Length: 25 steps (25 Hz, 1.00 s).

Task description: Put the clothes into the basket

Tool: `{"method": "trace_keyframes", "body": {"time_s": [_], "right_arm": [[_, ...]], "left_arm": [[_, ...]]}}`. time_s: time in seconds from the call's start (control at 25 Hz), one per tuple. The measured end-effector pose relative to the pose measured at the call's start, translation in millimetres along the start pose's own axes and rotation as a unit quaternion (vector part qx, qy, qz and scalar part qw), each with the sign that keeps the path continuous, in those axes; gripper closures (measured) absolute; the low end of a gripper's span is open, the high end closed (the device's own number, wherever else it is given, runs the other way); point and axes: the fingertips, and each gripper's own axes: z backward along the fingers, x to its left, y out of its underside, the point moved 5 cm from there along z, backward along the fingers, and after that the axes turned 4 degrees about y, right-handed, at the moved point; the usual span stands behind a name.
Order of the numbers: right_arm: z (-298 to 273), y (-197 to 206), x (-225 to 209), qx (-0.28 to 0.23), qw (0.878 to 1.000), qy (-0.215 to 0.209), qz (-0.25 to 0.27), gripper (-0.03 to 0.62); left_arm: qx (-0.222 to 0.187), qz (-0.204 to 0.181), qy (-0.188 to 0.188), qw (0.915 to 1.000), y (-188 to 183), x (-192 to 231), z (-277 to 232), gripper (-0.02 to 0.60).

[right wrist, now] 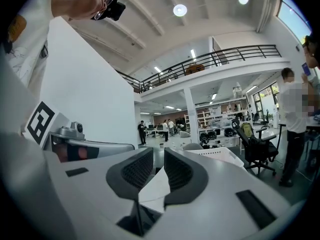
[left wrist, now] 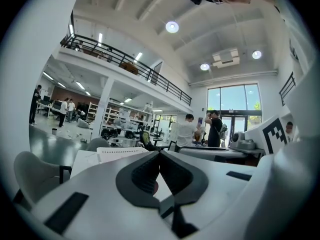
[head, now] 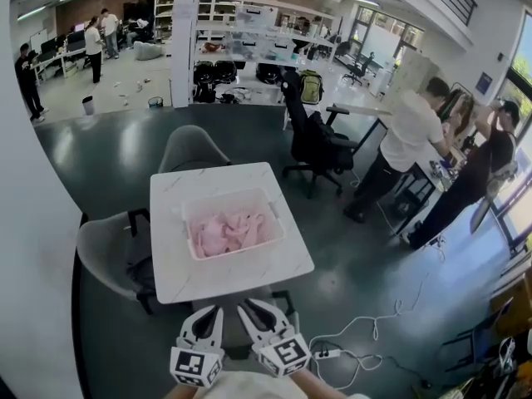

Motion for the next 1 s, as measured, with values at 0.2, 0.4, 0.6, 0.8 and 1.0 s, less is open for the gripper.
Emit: {"method": "trace_keyframes", "body": {"time_s": [0.2,0.4,0.6,0.8,1.0], "right_arm": [[5.4,-3.0,6.5,-0.002,1.0,0.001,0.008,0.523],[7.1,-10.5,8.7,-0.004,1.0,0.002,0.012,0.523],[9.9,-7.5,8.8,0.002,1.0,0.006,0.012,0.523],[14.2,-11.0,11.7,0.005,1.0,0.007,0.012,0.525],[15.4,-8.5,11.4,0.005,1.0,0.004,0.015,0.525]], "left_arm": [[0.007,0.003,0.011,0.9999,3.9,-5.4,9.8,0.572],[0.016,0.004,0.021,0.9996,7.7,-8.9,12.0,0.571],[0.01,0.006,0.028,0.9995,8.1,-11.2,11.1,0.571],[0.007,0.003,0.027,0.9996,1.0,-14.5,17.1,0.571],[0.007,0.004,0.027,0.9996,1.4,-16.0,19.3,0.571]]}}
